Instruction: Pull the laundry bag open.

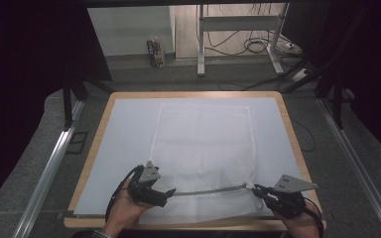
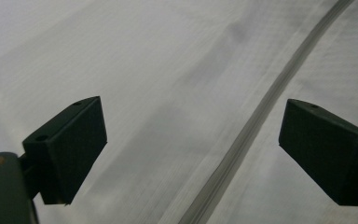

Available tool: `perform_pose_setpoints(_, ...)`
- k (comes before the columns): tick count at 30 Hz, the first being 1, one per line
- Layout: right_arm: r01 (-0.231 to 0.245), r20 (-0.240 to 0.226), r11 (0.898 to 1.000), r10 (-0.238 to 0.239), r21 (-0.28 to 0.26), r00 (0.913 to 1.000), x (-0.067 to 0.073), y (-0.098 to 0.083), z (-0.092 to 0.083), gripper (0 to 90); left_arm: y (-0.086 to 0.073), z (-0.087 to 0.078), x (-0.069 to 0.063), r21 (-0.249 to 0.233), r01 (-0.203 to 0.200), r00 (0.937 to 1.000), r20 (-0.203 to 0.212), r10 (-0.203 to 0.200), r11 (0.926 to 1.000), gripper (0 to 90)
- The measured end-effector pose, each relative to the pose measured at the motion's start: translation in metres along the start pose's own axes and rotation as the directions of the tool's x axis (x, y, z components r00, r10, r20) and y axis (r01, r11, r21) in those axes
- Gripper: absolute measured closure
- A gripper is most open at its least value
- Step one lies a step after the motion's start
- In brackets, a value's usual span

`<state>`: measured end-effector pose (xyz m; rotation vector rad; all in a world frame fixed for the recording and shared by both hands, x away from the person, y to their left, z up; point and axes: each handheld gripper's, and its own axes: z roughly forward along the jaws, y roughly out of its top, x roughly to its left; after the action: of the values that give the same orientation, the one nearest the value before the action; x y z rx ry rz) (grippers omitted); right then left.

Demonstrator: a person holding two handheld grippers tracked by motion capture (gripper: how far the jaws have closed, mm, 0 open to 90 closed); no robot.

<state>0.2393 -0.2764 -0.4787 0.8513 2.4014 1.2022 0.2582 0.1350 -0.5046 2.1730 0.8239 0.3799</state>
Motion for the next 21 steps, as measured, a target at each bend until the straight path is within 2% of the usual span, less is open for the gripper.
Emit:
perform_pose_setpoints(4,-0.004,-0.03,1.0,0.004,-0.011,0.9996,-0.001,0.001,-0.002,81.7,0.021,0.011,-0.013,-0.026,-0.04,0.9975,0.057,0.042,0.9988,8.3)
perform_pose_setpoints(8,-0.016,-0.045,1.0,0.016,-0.014,0.9988,-0.003,0.001,-0.003,81.7,0.043,0.024,-0.028,-0.047,-0.085,0.9906,0.104,0.089,0.9953,8.2)
perform_pose_setpoints(15,-0.034,-0.047,0.999,0.034,-0.005,0.9983,-0.003,0.002,-0.004,81.5,0.08,0.059,-0.057,-0.041,-0.166,0.9681,0.183,0.171,0.9852,6.9)
perform_pose_setpoints(18,-0.044,-0.043,0.999,0.044,-0.001,0.9981,-0.004,0.002,-0.003,81.4,0.093,0.073,-0.069,-0.041,-0.193,0.9585,0.205,0.198,0.9802,6.3)
perform_pose_setpoints(20,-0.045,-0.042,0.999,0.045,0.0,0.9981,-0.004,0.002,-0.003,81.2,0.103,0.082,-0.078,-0.05,-0.222,0.9488,0.219,0.228,0.9737,6.0)
perform_pose_setpoints(21,-0.046,-0.04,0.999,0.046,0.0,0.9981,-0.004,0.002,-0.003,81.2,0.106,0.084,-0.081,-0.052,-0.226,0.9468,0.223,0.232,0.9727,6.0)
